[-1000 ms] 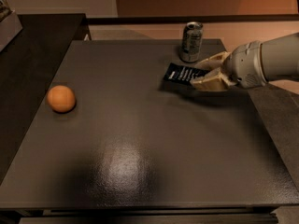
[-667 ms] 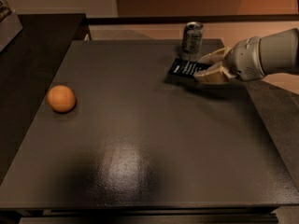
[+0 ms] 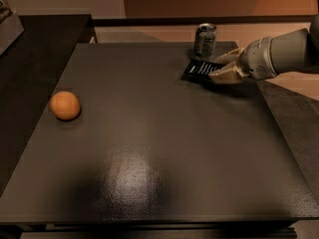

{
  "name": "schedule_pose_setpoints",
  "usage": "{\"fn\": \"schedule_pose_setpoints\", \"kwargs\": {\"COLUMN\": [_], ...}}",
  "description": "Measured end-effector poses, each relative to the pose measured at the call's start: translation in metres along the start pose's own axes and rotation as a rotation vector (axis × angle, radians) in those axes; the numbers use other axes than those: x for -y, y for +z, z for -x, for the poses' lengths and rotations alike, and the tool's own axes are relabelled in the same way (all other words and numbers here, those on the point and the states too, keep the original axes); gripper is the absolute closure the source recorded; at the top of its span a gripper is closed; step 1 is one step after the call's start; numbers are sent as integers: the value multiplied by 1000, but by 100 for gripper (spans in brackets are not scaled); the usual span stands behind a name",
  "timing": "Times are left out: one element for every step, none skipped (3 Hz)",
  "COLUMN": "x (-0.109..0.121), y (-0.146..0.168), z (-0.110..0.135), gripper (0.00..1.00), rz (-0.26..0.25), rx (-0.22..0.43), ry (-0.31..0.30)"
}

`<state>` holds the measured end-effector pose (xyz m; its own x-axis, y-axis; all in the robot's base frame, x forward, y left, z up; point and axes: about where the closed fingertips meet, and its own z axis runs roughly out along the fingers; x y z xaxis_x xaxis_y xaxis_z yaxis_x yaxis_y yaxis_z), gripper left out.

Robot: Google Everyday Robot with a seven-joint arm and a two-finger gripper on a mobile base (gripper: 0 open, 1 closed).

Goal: Move rxbar blueberry near 7up can

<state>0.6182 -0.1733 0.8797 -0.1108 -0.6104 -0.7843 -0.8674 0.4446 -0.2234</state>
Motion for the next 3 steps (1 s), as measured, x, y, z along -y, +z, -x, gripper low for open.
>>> {"fn": "schedule_pose_setpoints", "kwargs": {"x": [13, 22, 20], "y": [5, 7, 9], "z": [-11, -19, -18], "gripper": [59, 36, 13], "rz": [-11, -14, -10], "rx": [-17, -31, -30], "ry": [12, 20, 18]}}
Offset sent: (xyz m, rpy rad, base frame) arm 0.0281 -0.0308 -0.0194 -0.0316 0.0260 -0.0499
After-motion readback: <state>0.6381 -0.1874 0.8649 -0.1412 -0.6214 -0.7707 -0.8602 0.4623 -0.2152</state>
